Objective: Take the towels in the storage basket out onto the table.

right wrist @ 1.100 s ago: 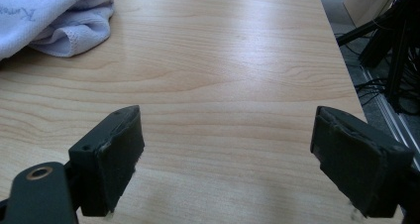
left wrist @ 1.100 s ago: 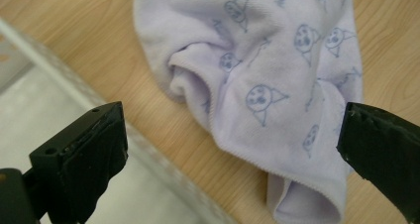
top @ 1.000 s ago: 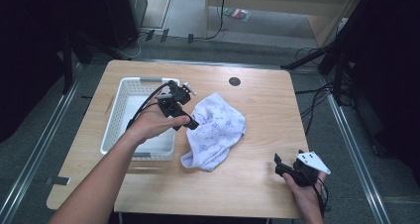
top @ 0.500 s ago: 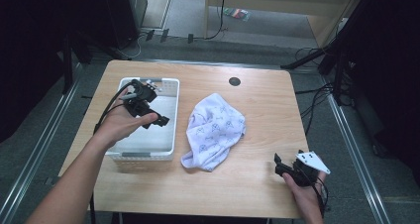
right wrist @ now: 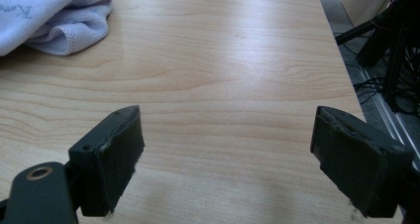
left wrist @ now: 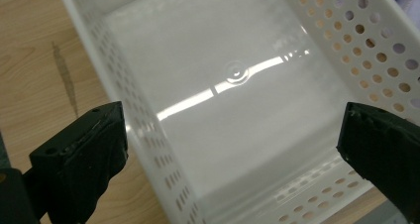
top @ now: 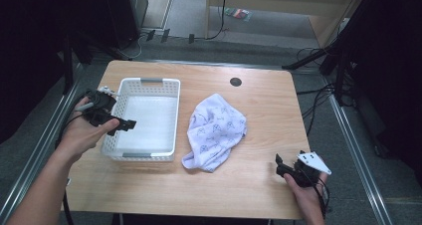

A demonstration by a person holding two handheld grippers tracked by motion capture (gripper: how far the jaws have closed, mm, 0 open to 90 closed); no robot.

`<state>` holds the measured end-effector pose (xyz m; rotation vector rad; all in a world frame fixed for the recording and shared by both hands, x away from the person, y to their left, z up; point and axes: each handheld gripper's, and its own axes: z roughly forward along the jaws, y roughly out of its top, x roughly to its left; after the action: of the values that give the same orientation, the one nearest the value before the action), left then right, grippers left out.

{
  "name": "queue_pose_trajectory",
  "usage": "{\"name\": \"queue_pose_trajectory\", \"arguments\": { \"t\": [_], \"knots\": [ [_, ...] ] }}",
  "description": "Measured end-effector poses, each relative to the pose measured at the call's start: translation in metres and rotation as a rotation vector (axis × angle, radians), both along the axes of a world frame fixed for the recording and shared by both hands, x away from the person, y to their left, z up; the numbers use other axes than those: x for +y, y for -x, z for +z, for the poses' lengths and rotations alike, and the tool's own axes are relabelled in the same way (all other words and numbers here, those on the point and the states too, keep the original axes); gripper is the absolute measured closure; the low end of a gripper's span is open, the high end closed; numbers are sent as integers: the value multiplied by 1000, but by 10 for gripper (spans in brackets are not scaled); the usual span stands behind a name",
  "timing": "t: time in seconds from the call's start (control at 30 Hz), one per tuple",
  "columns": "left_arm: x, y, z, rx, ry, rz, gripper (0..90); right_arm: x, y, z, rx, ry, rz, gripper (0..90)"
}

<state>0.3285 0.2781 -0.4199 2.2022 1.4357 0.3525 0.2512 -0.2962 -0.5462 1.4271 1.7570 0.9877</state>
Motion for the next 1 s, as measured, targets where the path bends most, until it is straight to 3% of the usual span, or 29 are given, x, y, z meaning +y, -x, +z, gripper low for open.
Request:
{"name": "queue_pose_trajectory", "arguments": {
  "t": [0.23,0.6,0.7,0.73,0.77,0.9,0.93,0.97,1.0],
  "knots": [
    [27,18,-10,-13,32,50,0,0,0,0,1,0,-1,131],
    [61,55,-25,-100,119,139,0,0,0,0,3,0,-3,131],
    [67,67,-34,-146,146,165,0,0,0,0,1,0,-4,131],
    [72,75,-40,-176,181,179,0,0,0,0,1,0,-5,131],
    [72,75,-40,-176,181,179,0,0,0,0,1,0,-5,131],
    [77,90,-55,-259,235,206,0,0,0,0,0,0,-6,131],
    [79,96,-61,-296,245,208,0,0,0,0,0,1,-7,131],
    [79,96,-61,-296,245,208,0,0,0,0,0,1,-7,131],
    [80,99,-66,-330,254,212,0,0,0,0,0,1,-7,130]
  ]
}}
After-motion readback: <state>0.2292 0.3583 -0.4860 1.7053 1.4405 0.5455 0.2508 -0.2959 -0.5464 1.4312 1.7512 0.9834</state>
